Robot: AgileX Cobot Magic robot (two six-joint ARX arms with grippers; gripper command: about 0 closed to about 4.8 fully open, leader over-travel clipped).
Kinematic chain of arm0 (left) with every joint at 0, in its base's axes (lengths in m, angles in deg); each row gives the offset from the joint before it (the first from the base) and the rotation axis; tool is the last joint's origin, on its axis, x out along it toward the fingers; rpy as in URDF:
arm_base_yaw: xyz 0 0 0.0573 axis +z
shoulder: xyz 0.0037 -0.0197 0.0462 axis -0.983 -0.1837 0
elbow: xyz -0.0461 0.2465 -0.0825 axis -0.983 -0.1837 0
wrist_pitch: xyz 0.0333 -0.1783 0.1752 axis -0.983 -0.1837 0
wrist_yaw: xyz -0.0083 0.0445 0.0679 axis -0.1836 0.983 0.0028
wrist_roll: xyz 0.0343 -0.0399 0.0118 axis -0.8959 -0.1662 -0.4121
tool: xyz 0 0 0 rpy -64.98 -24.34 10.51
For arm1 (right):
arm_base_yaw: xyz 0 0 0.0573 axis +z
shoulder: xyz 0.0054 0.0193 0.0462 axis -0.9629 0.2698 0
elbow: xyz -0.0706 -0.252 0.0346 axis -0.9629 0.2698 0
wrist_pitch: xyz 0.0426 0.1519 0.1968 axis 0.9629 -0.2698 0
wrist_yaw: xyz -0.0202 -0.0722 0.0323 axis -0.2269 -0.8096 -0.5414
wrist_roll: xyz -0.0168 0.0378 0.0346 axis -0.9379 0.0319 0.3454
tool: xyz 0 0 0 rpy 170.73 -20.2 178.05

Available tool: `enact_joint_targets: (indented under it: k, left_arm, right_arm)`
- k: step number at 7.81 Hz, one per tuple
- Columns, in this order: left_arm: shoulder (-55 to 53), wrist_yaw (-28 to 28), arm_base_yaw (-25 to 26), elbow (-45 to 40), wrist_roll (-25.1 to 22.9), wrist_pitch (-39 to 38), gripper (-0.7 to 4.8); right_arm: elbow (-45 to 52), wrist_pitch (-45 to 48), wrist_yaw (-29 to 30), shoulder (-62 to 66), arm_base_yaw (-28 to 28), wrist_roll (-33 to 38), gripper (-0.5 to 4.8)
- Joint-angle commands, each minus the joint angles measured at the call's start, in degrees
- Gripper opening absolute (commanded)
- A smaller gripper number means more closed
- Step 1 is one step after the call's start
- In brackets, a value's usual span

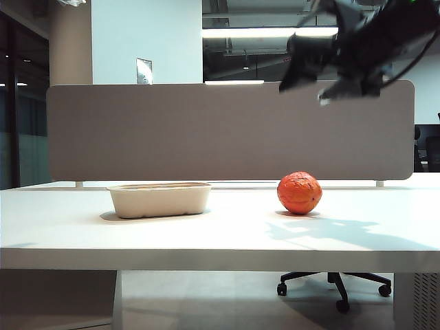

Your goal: Pick up the orange and place it into the paper lunchbox.

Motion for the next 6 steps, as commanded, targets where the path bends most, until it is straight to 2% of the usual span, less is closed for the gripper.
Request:
enact_joint_targets:
  k: [1,3,4,6]
  left_arm:
    - [0.0,-0.4,0.0,0.2,-0.2,0.4,-0.06]
    - [0.0,-0.5,0.0,0.2,-0.2,0.4,-0.06]
    - [0.0,-0.4,0.0,0.2,-0.2,0.4,-0.06]
    - [0.0,-0.5,0.0,0.2,-0.2,0.4,-0.06]
  right_arm:
    - [-9.3,4.2,0.6,11.4,-0.5,-0.5,4.79]
    - [-11.6,4.7,0.1,15.6,-1.5,-0.6,4.79]
    - [-12.0,8.8,0.1,20.5,-3.2,-0.6,4.79]
    - [-12.2,10.8,0.1,23.3,-3.2,-0.6,4.79]
